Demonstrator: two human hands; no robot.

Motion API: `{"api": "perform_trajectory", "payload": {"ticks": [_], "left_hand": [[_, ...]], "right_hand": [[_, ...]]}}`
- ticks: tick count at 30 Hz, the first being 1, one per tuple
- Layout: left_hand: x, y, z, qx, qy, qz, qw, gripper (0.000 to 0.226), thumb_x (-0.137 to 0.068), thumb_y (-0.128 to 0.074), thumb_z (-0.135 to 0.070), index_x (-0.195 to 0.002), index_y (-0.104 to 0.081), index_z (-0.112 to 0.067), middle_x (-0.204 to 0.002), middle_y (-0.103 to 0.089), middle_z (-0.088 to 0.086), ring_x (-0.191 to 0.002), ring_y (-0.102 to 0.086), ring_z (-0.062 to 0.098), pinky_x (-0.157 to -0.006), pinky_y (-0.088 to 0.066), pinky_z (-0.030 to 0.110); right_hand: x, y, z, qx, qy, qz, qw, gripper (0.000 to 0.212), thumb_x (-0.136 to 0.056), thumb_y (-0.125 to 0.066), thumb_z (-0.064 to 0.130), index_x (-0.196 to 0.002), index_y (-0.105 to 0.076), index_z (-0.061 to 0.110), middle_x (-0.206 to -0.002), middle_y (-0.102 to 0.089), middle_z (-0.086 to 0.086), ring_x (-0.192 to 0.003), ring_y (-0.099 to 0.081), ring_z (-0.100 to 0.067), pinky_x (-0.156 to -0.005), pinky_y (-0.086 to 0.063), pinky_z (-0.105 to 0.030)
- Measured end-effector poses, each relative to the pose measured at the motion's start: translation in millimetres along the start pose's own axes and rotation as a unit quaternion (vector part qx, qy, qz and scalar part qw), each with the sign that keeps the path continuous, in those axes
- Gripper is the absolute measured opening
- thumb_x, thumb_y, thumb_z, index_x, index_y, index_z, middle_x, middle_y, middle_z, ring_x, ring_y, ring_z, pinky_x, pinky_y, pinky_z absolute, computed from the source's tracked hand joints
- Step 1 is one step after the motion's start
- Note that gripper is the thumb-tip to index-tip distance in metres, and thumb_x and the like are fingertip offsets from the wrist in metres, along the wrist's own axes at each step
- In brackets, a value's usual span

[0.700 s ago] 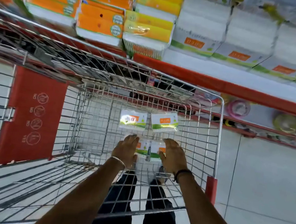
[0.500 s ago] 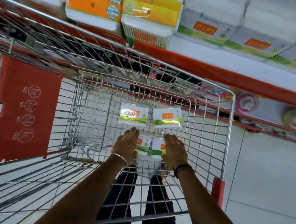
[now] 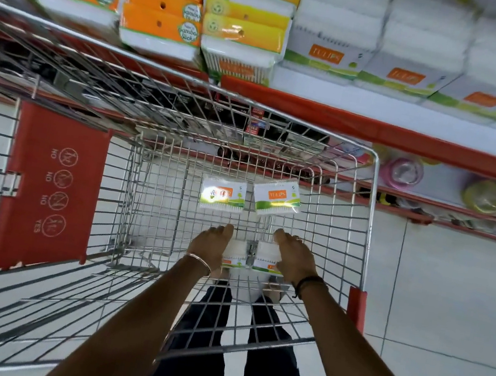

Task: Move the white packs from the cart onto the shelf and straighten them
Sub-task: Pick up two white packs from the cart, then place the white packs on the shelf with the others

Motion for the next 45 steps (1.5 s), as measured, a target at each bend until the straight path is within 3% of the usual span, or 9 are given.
{"api": "perform_trajectory", "payload": {"ticks": [3,6,10,14,19,23,27,31,45], "left_hand": [[15.5,23.9,-9.6,0.003,-0.011,-0.028,1.0,0.065,-0.069,-0.061,0.008,-0.129,-0.041,-0.009,-0.127,-0.054,0.015,-0.115,-0.052,0.033,-0.097,-0.046,0.041],[32.9,58.2,-20.9,0.012,-0.006,-0.067,0.998,0.058,-0.073,-0.061,0.004,-0.127,-0.048,-0.009,-0.13,-0.052,0.012,-0.119,-0.049,0.031,-0.103,-0.043,0.04],[60.3,115.6,-38.0,0.019,-0.008,-0.151,0.988,0.054,-0.073,-0.06,0.003,-0.124,-0.052,-0.011,-0.127,-0.055,0.011,-0.118,-0.051,0.031,-0.099,-0.045,0.039],[82.9,170.7,-57.4,0.024,-0.015,-0.222,0.975,0.046,-0.07,-0.062,0.002,-0.114,-0.058,-0.012,-0.115,-0.061,0.01,-0.105,-0.059,0.032,-0.081,-0.054,0.04],[104.6,235.8,-87.2,0.011,-0.03,-0.275,0.961,0.055,-0.072,-0.061,0.001,-0.124,-0.052,-0.015,-0.126,-0.055,0.007,-0.113,-0.056,0.031,-0.083,-0.055,0.042],[112.2,283.9,-112.4,0.016,-0.08,-0.327,0.942,0.058,-0.073,-0.061,0.005,-0.127,-0.05,-0.011,-0.127,-0.052,0.007,-0.119,-0.05,0.026,-0.091,-0.052,0.038],[106.3,319.8,-134.8,0.009,-0.1,-0.35,0.931,0.054,-0.076,-0.062,0.003,-0.127,-0.05,-0.011,-0.127,-0.05,0.007,-0.116,-0.05,0.027,-0.087,-0.053,0.037],[88.2,340.6,-155.7,0.001,-0.109,-0.363,0.926,0.058,-0.077,-0.06,0.006,-0.131,-0.046,-0.011,-0.13,-0.048,0.007,-0.12,-0.046,0.026,-0.083,-0.054,0.036],[10.9,341.8,-170.2,-0.032,-0.098,-0.334,0.937,0.06,-0.075,-0.051,0.018,-0.13,-0.046,-0.004,-0.134,-0.045,0.013,-0.123,-0.042,0.029,-0.09,-0.054,0.039]], "right_hand": [[17.9,25.6,4.9,-0.038,-0.009,-0.036,0.999,0.055,-0.074,-0.065,-0.001,-0.123,-0.044,0.01,-0.122,-0.057,-0.013,-0.111,-0.051,-0.033,-0.085,-0.047,-0.039],[36.4,59.4,11.7,-0.064,-0.011,-0.082,0.994,0.054,-0.072,-0.066,-0.001,-0.121,-0.048,0.012,-0.124,-0.057,-0.011,-0.114,-0.051,-0.03,-0.09,-0.048,-0.038],[66.3,114.7,20.2,-0.093,-0.009,-0.143,0.985,0.058,-0.072,-0.068,-0.001,-0.125,-0.05,0.013,-0.131,-0.055,-0.01,-0.119,-0.05,-0.03,-0.097,-0.046,-0.037],[90.5,164.8,24.8,-0.105,-0.001,-0.186,0.977,0.059,-0.069,-0.071,-0.001,-0.123,-0.052,0.013,-0.129,-0.057,-0.011,-0.118,-0.052,-0.029,-0.094,-0.047,-0.037],[115.3,229.1,26.6,-0.101,0.001,-0.24,0.966,0.058,-0.069,-0.072,-0.001,-0.121,-0.052,0.014,-0.124,-0.059,-0.014,-0.112,-0.056,-0.03,-0.09,-0.052,-0.04],[130.1,282.7,29.2,-0.093,0.024,-0.301,0.949,0.055,-0.071,-0.071,-0.005,-0.119,-0.053,0.015,-0.126,-0.057,-0.007,-0.118,-0.05,-0.028,-0.094,-0.046,-0.035],[129.5,325.1,27.1,-0.065,0.021,-0.346,0.936,0.061,-0.074,-0.067,-0.007,-0.127,-0.048,0.014,-0.136,-0.05,-0.007,-0.122,-0.048,-0.027,-0.097,-0.046,-0.036],[118.3,351.8,18.3,-0.065,0.008,-0.377,0.924,0.058,-0.072,-0.065,-0.012,-0.122,-0.05,0.013,-0.126,-0.05,-0.008,-0.114,-0.049,-0.029,-0.085,-0.05,-0.036],[62.6,350.6,-1.0,-0.039,-0.01,-0.369,0.929,0.054,-0.077,-0.057,-0.016,-0.124,-0.054,0.009,-0.123,-0.049,-0.009,-0.103,-0.056,-0.031,-0.079,-0.057,-0.039]]}}
Point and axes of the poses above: each hand's wrist, its own x-axis away from the middle knuckle, its own y-axis out of the back of the hand, z = x × y, the point moved 7 cm from there along -x, towards the middle knuckle
